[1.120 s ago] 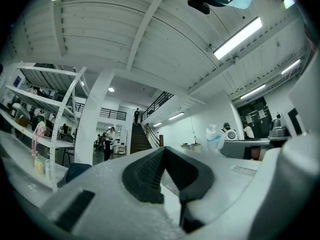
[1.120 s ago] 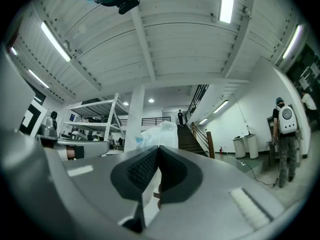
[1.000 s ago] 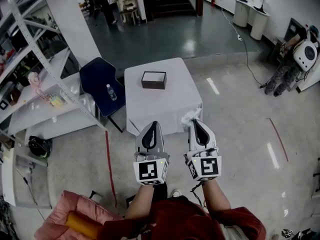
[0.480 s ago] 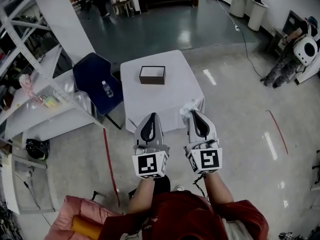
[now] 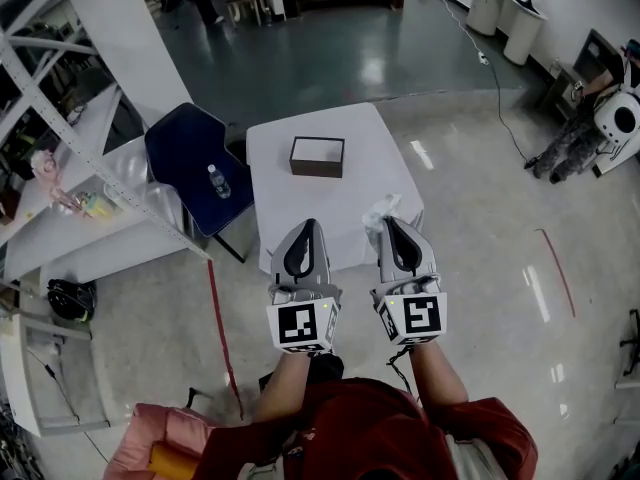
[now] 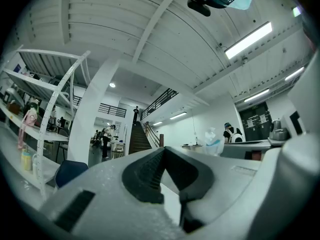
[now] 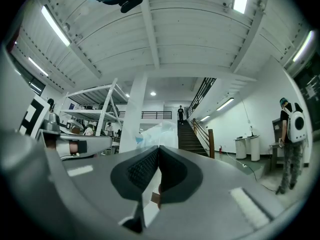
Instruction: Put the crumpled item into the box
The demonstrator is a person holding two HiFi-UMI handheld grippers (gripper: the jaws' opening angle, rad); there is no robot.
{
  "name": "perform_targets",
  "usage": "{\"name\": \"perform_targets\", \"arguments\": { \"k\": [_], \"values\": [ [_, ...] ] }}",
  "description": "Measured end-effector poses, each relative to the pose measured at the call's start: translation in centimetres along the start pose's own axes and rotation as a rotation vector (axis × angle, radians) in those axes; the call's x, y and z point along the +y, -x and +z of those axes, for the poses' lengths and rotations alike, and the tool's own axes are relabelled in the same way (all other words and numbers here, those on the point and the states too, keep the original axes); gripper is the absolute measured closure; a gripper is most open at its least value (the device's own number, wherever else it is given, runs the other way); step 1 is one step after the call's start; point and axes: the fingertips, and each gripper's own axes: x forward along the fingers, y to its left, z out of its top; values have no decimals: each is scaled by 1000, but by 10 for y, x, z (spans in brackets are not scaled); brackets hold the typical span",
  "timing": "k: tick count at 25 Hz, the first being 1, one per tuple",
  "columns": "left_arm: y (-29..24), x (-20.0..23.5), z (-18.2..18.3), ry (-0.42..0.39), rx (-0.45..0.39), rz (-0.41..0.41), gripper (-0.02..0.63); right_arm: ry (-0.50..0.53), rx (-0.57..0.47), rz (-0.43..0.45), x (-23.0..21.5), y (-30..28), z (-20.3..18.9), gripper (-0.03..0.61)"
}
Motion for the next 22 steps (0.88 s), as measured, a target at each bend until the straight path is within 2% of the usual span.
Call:
{"name": "perform_targets", "arguments": {
  "k": [13,22],
  "values": [
    [-48,87,-5,18,2,14,611,11,10,3,34,-92,-10,574],
    [-67,124,-6,37,-7,-3,611,-13,15,-6,49,-129,-12,574]
  ]
}}
